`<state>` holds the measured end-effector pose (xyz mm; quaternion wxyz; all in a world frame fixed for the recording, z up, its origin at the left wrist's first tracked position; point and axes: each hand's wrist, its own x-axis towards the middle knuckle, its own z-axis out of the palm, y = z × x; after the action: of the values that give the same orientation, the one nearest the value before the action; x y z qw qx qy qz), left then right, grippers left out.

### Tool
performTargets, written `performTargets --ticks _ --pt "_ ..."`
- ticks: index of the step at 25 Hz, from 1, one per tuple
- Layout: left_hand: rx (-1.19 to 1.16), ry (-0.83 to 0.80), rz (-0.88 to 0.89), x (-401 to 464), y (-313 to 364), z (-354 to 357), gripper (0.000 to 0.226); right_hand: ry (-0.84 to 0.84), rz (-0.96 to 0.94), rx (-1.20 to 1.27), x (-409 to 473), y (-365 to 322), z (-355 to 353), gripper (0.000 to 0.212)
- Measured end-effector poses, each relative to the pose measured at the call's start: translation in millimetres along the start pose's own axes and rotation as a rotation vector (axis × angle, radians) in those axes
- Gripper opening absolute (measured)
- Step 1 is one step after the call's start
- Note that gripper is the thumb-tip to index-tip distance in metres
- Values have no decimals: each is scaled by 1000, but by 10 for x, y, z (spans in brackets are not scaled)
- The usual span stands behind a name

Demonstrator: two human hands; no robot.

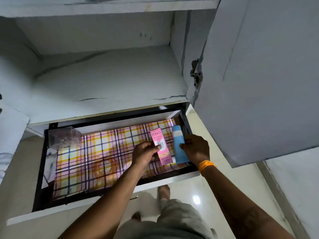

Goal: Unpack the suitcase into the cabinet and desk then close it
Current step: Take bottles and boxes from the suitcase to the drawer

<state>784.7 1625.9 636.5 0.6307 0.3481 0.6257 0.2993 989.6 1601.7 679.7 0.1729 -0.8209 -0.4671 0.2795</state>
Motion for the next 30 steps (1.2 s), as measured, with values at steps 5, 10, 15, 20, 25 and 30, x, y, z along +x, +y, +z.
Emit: performTargets --ticks 5,10,15,20,25,30 --pt "274 48 -38 321 -145 242 28 -132 -89 -318 222 26 179 33" --pt "519 76 -53 492 -246 364 27 -165 -104 -339 266 0 236 39" --pt "631 21 -7 457 -265 446 32 -177 -83 -443 287 50 255 39" --pt "689 10 20 438 -255 502 36 -180 -118 -473 273 38 231 40" --pt "689 32 -14 406 -251 638 33 -166 -157 -473 285 48 206 42" --pt "650 55 -60 404 -268 595 26 -12 -277 -207 344 59 131 24"
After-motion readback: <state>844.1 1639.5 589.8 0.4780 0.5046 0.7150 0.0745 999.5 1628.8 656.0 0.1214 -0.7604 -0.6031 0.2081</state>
